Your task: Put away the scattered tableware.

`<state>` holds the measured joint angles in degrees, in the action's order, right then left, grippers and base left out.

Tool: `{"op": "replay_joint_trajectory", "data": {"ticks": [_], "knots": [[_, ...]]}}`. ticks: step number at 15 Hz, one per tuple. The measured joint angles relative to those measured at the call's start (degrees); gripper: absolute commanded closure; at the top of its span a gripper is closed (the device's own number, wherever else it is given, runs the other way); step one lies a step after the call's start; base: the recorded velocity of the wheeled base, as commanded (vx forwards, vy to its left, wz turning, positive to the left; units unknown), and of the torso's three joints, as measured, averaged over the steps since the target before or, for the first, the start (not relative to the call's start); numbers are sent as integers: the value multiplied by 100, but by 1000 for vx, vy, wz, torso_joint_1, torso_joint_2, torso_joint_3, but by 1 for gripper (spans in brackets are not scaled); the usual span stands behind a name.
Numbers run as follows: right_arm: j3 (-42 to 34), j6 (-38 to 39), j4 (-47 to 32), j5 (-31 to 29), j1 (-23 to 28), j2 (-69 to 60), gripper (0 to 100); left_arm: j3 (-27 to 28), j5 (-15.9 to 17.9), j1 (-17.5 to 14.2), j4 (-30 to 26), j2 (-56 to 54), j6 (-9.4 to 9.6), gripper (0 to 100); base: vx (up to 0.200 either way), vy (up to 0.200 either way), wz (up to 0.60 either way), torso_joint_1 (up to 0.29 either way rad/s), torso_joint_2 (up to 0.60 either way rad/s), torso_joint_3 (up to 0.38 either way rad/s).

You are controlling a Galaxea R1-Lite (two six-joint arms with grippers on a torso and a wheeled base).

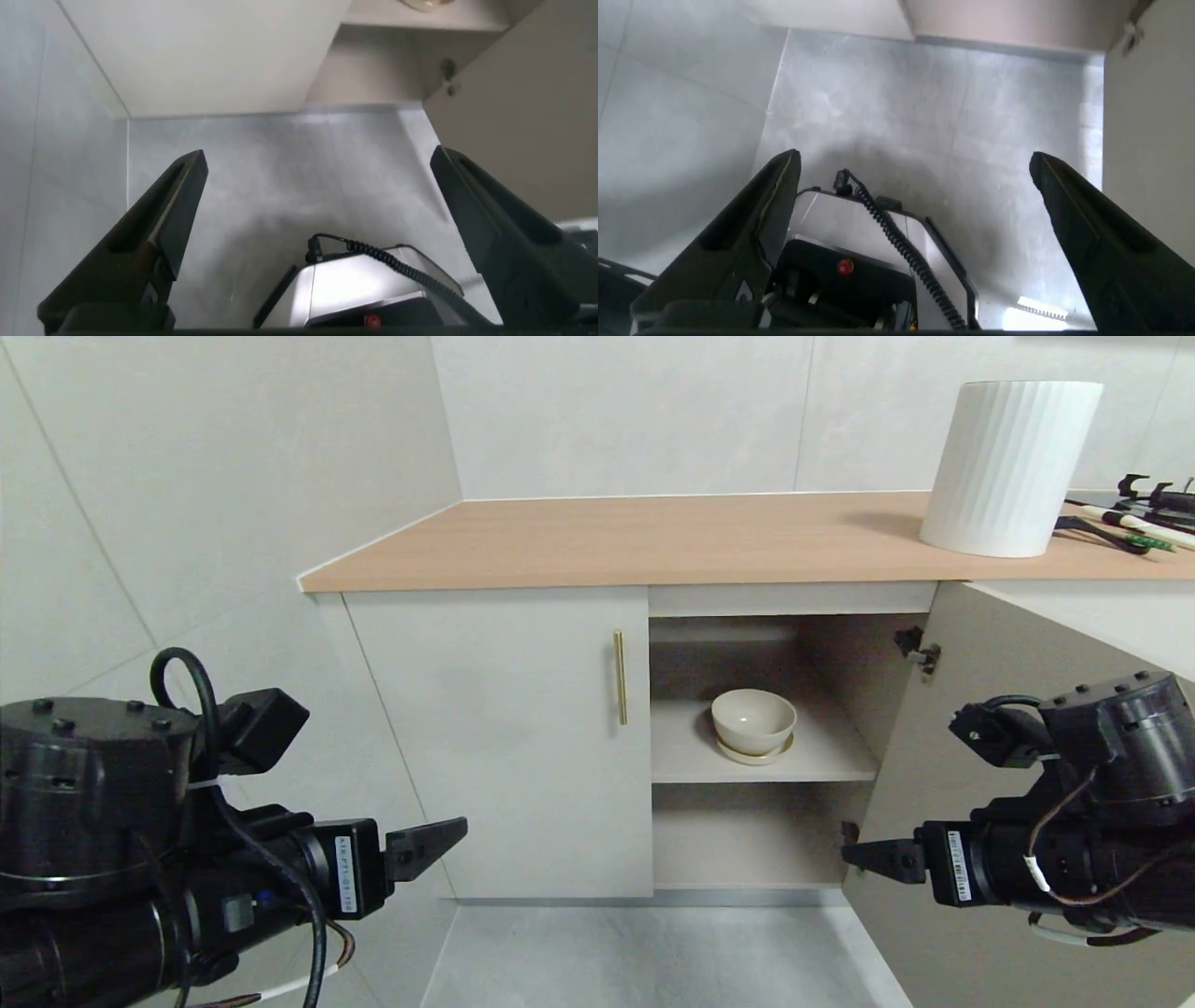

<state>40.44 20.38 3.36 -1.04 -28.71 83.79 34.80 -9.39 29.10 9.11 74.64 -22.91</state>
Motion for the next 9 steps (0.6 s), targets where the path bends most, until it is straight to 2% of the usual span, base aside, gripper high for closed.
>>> {"op": "replay_joint_trajectory", "data": {"ticks": [7,9], "knots": [[-1,0,5,-2,2,28,0,-11,2,0,2,-2,0,0,-200,0,0,2,2,1],[-11,6,5,-11,5,39,0,-11,2,-2,0,-2,6,0,0,0,0,0,0,0]]}}
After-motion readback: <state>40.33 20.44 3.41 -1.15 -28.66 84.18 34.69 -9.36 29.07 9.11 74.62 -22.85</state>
